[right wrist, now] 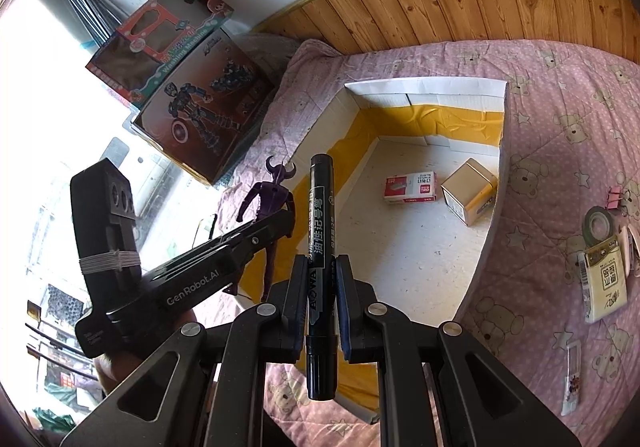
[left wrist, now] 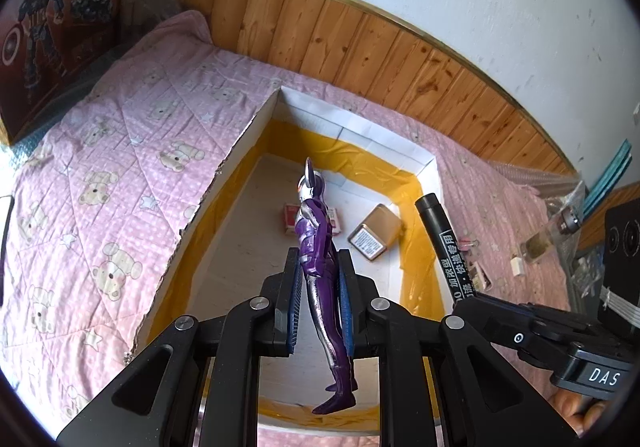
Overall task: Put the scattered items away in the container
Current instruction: 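Lower the purple figure and black marker into the white box with both tools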
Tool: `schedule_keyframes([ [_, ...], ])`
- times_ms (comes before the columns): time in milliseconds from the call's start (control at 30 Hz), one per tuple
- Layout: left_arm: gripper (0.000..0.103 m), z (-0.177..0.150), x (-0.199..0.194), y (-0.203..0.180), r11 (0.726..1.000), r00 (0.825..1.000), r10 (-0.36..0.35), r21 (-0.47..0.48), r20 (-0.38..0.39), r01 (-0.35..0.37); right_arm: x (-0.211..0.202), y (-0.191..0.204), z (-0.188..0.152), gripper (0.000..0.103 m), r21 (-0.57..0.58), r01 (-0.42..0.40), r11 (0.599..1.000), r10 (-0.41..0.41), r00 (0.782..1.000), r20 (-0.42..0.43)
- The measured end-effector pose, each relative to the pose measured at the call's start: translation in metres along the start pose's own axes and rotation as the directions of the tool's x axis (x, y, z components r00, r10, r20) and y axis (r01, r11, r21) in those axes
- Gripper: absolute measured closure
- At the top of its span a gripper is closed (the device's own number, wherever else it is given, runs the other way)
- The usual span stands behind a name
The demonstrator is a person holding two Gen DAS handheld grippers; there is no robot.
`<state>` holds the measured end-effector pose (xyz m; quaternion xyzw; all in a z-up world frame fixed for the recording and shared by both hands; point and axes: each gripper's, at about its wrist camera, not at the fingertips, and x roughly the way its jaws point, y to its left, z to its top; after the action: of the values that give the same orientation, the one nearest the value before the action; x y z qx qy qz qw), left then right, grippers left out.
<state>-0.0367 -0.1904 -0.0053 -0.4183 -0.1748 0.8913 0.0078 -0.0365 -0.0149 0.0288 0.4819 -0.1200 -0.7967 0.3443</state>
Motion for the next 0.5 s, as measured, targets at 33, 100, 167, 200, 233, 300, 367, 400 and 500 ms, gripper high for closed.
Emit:
schedule_keyframes([
  [33, 0.086, 0.000, 0.001, 0.000, 1.000, 1.000, 0.005, 0.003, -0.004, -0.005, 0.003, 0.001, 0.000, 0.089, -0.010, 0.017, 1.000, -0.017, 1.000, -0.006],
  [100, 0.086, -0.002, 0.004, 0.000, 0.999, 1.000, 0.030, 0.017, -0.010, -0.030, 0.008, 0.003, 0.000, 0.089, -0.039, 0.051, 0.998, -0.051, 0.999, -0.018],
  [167, 0.086, -0.003, 0.006, 0.000, 0.998, 0.999, 0.050, 0.031, -0.014, -0.050, 0.013, 0.007, 0.001, 0.089, -0.076, 0.090, 0.993, -0.093, 0.995, -0.031],
  [200, 0.086, -0.004, 0.007, 0.000, 0.997, 0.998, 0.062, 0.039, -0.018, -0.062, 0.017, 0.008, 0.000, 0.089, -0.093, 0.106, 0.990, -0.109, 0.993, -0.037],
  [233, 0.086, -0.005, 0.008, 0.000, 0.996, 0.997, 0.073, 0.046, -0.021, -0.072, 0.020, 0.009, 0.000, 0.089, -0.108, 0.120, 0.987, -0.125, 0.991, -0.043],
  [300, 0.086, -0.006, 0.010, 0.001, 0.995, 0.996, 0.082, 0.050, -0.030, -0.080, 0.025, 0.011, 0.000, 0.089, -0.138, 0.146, 0.980, -0.154, 0.987, -0.054],
  [367, 0.086, -0.007, 0.012, 0.002, 0.995, 0.995, 0.088, 0.053, -0.040, -0.085, 0.031, 0.013, 0.000, 0.089, -0.161, 0.168, 0.973, -0.181, 0.981, -0.068],
  [400, 0.086, -0.008, 0.013, 0.003, 0.995, 0.995, 0.090, 0.055, -0.046, -0.088, 0.034, 0.013, 0.000, 0.089, -0.168, 0.176, 0.970, -0.191, 0.979, -0.077],
  [500, 0.086, -0.010, 0.017, 0.002, 0.993, 0.993, 0.100, 0.072, -0.061, -0.096, 0.044, 0.014, 0.000, 0.089, -0.195, 0.206, 0.959, -0.229, 0.967, -0.107],
])
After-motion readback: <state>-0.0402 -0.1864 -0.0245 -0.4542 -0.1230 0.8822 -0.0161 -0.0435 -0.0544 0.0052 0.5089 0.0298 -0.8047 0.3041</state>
